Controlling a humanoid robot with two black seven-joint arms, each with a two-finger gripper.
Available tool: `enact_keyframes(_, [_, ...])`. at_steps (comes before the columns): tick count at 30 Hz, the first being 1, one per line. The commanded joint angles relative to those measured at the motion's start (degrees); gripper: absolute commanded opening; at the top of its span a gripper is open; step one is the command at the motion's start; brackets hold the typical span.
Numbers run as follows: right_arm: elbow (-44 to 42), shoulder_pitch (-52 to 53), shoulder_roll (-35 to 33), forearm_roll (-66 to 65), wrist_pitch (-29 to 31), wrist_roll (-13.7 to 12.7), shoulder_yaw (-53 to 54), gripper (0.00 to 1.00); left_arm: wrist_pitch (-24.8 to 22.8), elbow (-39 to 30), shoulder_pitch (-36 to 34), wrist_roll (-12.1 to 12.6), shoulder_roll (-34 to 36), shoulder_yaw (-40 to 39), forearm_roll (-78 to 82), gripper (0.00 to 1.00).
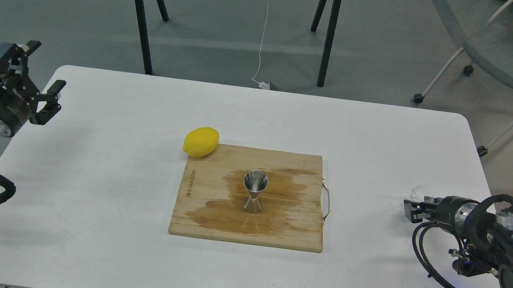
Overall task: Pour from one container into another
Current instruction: 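Close the right gripper around the small clear glass, then lift the glass with the right gripper and carry it above the jigger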
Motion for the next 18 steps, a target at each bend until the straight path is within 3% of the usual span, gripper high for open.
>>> enact_keyframes(1, [0.00, 0.00, 0.02, 0.00, -0.01, 0.10, -0.01, 0.46, 0.00, 0.02, 0.00, 0.00, -0.04, 0.00, 0.00, 0.99])
enact_keyframes(8, [0.97, 1.83, -0.25, -0.97, -0.01, 0.10, 0.26, 0.44, 0.00, 0.02, 0.35, 0.00, -0.04, 0.00, 0.00, 0.99])
enact_keyframes(15, [0.88, 16.14, -2.18, -6.41, -0.01, -0.86, -0.35, 0.44, 0.00, -0.06, 1.58, 0.00, -0.57, 0.00, 0.00, 0.99])
enact_keyframes(18, [0.97, 24.14, -2.10, -7.82, -0.01, -2.09, -6.13, 0.43, 0.00, -0.06, 1.58, 0.00, -0.57, 0.00, 0.00, 0.99])
